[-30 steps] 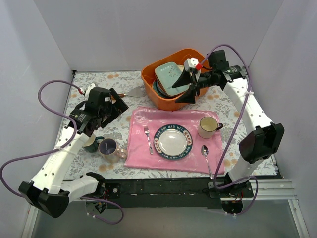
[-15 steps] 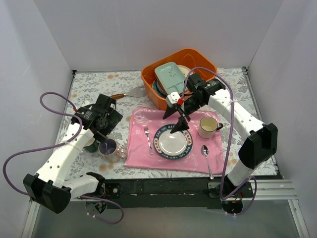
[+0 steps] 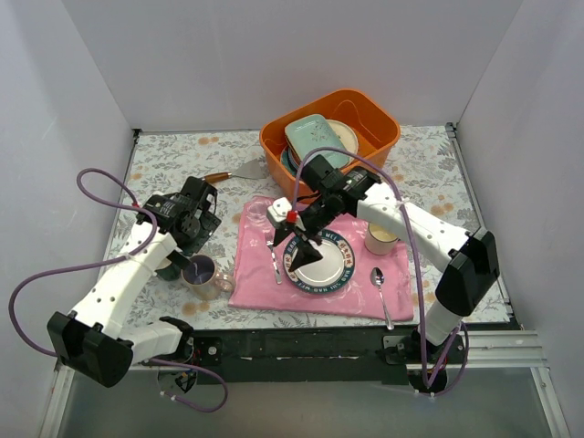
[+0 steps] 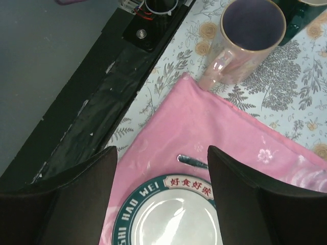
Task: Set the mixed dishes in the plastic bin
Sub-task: Pick up the cup at the center of the board.
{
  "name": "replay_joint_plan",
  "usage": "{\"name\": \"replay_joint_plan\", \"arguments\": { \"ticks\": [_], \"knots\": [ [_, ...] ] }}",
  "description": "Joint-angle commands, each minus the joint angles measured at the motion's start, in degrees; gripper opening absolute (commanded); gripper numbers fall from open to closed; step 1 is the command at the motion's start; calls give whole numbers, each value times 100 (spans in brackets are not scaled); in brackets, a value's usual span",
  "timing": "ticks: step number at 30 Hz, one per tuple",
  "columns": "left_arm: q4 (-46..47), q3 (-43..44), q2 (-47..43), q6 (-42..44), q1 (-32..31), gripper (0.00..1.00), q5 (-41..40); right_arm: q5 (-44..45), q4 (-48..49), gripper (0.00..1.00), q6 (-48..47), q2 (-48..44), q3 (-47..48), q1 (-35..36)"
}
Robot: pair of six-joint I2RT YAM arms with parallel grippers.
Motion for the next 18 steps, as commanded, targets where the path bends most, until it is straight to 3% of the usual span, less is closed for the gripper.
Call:
{"name": "replay_joint_plan", "arguments": {
  "ticks": [1,8,16,18],
  "knots": [
    [-294,318,-143,-609,94,90,-436,450,1312,79,1727,240,0,570],
    [-303,721,-337,-214,322,93,-936,1118,2534,79,3591,679,219,957],
    [-294,1522,-188,727,437,97,-2165,1970,3965,79,6172,1004,97,1291],
    [-294,1627,-188,928,446,97,-2360,2217,4125,79,6370,1119,175,1335]
  ]
}}
